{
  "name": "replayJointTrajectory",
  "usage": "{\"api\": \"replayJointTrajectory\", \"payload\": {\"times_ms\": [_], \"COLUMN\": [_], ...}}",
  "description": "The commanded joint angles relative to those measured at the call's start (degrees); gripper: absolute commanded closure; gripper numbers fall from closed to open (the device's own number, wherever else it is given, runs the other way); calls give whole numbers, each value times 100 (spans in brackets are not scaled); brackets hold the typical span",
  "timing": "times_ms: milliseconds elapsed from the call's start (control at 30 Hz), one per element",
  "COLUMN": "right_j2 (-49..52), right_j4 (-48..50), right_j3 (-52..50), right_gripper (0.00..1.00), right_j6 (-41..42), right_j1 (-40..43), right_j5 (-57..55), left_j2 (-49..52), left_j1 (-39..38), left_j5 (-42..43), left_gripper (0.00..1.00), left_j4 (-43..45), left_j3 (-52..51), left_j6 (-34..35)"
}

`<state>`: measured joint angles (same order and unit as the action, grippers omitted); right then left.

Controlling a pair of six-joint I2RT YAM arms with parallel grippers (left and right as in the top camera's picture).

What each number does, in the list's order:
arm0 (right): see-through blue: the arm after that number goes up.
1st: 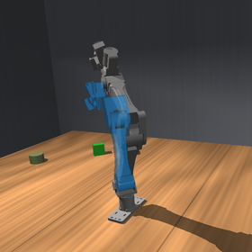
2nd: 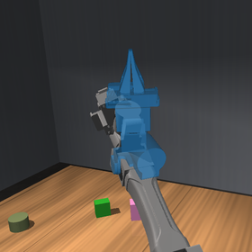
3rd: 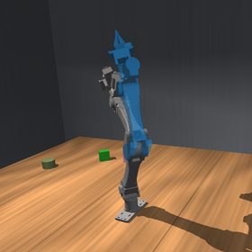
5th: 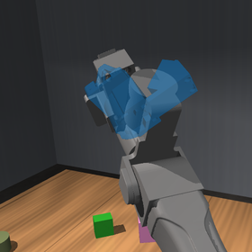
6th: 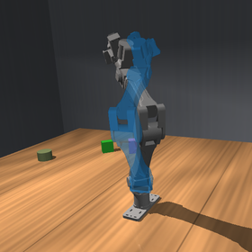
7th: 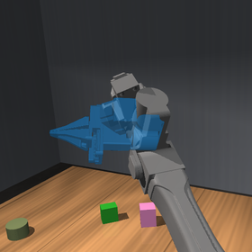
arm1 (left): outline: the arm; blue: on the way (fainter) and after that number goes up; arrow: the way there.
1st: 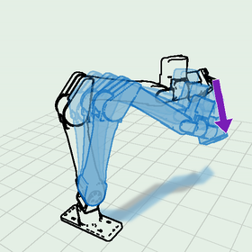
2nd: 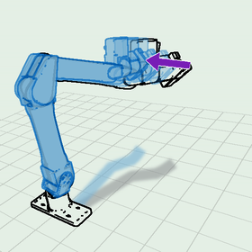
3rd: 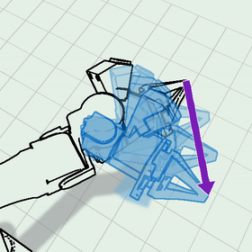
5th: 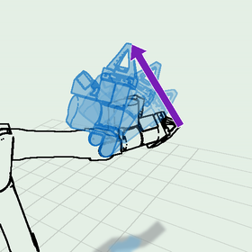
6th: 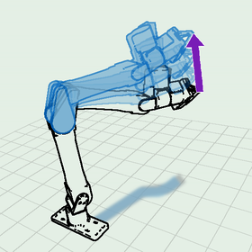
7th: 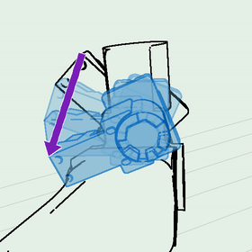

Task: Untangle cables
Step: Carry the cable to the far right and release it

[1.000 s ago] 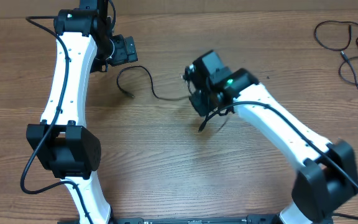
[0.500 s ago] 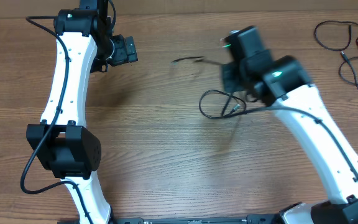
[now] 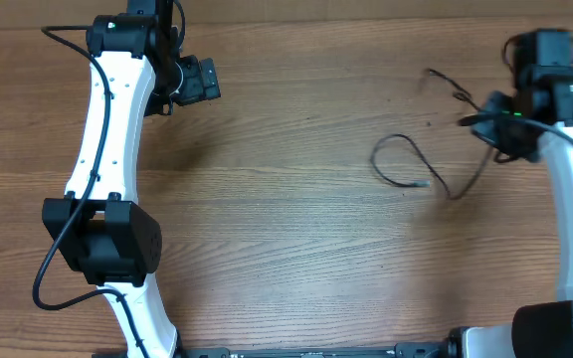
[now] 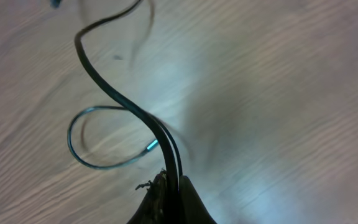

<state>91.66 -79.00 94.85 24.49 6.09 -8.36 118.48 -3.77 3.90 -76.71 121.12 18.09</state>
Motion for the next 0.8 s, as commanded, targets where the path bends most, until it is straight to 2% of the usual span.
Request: {"api": "replayJointTrajectory", "payload": {"times_ms": [0, 233, 467, 767], "right_j2": [-155, -155, -155, -153], "right_j4": [-184, -151, 575, 1244], "right_j3": [136, 122, 122, 122], "right_gripper": [96, 96, 96, 96], "right_j6": [101, 103, 96, 57], "right_j1": [555, 1674, 2675, 3327], "right_j5": [96, 92, 92, -262], "left_j2": [-74, -74, -74, -74], "left_j1": [-37, -37, -37, -37], "left_j5": [17, 17, 17, 17], "left_gripper": [0, 0, 0, 0], "left_j4": [9, 9, 9, 9], "left_j3": [96, 96, 96, 96], "left_j6": [79, 79, 79, 79]}}
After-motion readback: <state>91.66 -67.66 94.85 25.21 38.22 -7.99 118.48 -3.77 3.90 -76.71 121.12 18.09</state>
